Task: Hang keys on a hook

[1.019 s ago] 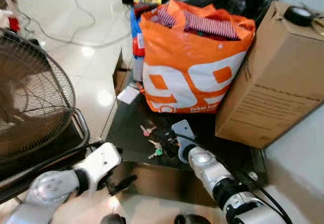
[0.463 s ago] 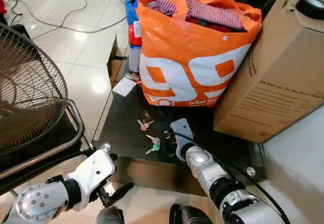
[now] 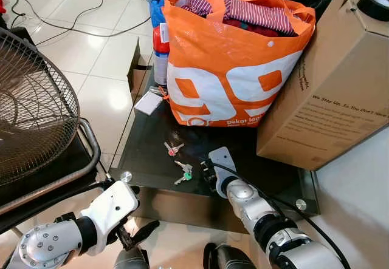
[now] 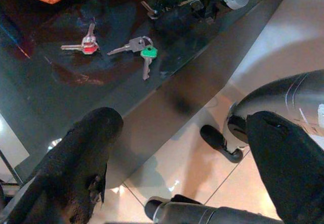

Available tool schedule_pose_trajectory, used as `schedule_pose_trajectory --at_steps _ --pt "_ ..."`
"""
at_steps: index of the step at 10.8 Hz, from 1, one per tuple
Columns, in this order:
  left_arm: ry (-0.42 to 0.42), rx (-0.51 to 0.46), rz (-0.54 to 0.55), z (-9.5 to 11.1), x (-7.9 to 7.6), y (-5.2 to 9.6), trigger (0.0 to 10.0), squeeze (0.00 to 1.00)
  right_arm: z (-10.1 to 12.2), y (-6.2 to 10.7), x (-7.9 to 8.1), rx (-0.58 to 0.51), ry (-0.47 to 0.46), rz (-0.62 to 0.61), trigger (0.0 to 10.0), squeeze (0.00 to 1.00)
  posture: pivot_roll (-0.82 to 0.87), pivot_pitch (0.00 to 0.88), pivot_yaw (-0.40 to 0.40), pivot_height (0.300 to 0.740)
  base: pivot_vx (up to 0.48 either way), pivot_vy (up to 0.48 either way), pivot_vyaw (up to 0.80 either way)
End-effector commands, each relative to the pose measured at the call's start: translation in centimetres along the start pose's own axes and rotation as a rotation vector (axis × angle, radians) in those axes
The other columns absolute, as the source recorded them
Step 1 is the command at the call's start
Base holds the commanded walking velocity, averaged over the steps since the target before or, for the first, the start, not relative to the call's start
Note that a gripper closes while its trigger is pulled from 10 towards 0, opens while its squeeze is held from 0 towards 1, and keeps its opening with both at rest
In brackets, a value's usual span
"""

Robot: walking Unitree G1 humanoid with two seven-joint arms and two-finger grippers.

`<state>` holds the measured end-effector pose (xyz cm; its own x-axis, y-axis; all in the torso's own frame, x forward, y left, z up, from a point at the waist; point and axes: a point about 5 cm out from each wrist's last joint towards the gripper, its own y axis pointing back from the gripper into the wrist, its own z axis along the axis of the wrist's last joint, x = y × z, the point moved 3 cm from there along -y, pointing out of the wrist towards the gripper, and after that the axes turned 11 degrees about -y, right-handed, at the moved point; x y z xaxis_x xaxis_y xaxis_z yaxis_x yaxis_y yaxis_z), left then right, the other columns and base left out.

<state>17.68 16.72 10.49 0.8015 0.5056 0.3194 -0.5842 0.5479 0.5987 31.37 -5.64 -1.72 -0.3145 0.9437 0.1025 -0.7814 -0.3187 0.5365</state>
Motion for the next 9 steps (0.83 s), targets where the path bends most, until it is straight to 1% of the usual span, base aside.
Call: schedule_pose_trajectory --at_steps 1,5,9 --pt "0.001 -0.009 -0.008 0.34 -0.37 0.12 10.0 0.00 -0.34 0.03 -0.38 0.021 -0.001 -0.015 0.0 0.00 0.07 0.193 -0.123 0.740 0.000 0.000 0.00" --pt "0.001 -0.009 0.001 0.31 -0.14 -0.03 10.0 0.00 -0.12 -0.04 -0.42 0.022 -0.001 -0.015 0.0 0.00 0.07 0.181 -0.129 0.740 0.000 0.000 0.00" --pt "0.005 -0.010 0.014 0.29 -0.08 -0.33 10.0 0.00 -0.36 0.02 -0.51 0.027 0.006 -0.015 0.0 0.00 0.07 0.163 -0.136 0.740 0.000 0.000 0.00"
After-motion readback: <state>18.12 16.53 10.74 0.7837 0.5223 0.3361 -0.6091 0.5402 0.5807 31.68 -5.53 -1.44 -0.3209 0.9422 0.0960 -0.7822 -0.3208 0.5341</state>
